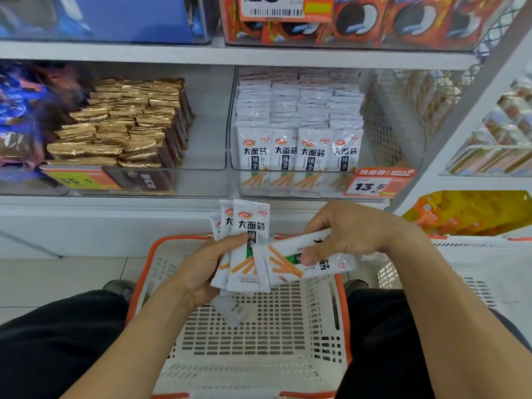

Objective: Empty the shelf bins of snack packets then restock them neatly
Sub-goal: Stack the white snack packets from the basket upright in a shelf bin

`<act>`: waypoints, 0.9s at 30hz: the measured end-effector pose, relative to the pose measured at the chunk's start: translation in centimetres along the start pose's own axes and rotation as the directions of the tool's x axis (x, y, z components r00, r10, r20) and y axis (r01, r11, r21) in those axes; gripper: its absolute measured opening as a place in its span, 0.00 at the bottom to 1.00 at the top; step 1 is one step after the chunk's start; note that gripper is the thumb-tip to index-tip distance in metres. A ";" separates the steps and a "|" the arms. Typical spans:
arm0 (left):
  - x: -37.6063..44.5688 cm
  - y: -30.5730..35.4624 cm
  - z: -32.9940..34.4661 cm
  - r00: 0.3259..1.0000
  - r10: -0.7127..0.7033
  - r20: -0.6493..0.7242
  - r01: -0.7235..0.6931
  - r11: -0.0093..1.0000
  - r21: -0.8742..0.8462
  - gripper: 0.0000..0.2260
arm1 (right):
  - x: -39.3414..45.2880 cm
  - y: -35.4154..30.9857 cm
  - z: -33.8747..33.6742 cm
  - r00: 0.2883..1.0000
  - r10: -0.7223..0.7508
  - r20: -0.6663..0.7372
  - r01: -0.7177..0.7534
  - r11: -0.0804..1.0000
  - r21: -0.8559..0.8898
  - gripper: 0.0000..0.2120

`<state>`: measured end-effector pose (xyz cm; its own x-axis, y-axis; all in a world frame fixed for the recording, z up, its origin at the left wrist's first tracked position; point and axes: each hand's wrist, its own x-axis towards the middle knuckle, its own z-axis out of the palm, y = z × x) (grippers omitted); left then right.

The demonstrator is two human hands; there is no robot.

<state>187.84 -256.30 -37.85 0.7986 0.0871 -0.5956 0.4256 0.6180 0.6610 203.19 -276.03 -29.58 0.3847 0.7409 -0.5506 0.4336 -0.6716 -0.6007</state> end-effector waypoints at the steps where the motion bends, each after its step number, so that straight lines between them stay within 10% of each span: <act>1: -0.1 -0.1 0.0 0.999 -0.019 0.034 0.018 1.000 0.025 0.22 | 0.2 -0.2 -0.1 0.999 0.026 -0.024 -0.028 0.998 -0.058 0.15; 4: -0.1 -0.7 0.2 0.987 -0.043 0.155 0.025 0.993 0.118 0.38 | 1.3 -0.6 0.1 0.980 0.074 -0.184 -0.084 0.995 -0.045 0.26; 11: 1.3 -1.6 2.2 0.990 0.068 0.127 -0.079 0.993 0.090 0.34 | 2.3 -1.6 2.5 0.917 0.176 -0.358 -0.059 0.948 0.313 0.55; 16: 1.4 -0.4 4.3 0.981 0.179 0.074 -0.183 0.981 0.060 0.24 | 2.2 -1.1 3.0 0.994 0.102 -0.030 -0.050 0.697 0.716 0.14; 27: 2.3 1.4 9.0 0.910 0.409 0.069 -0.364 0.706 0.607 0.07 | 1.1 0.8 1.8 0.994 -0.035 -0.106 0.111 0.444 0.889 0.22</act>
<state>194.10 -262.25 -34.19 0.9302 0.2781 -0.2396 0.2682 -0.0693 0.9609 202.46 -275.74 -31.69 0.4538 0.7605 -0.4645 -0.4891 -0.2232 -0.8432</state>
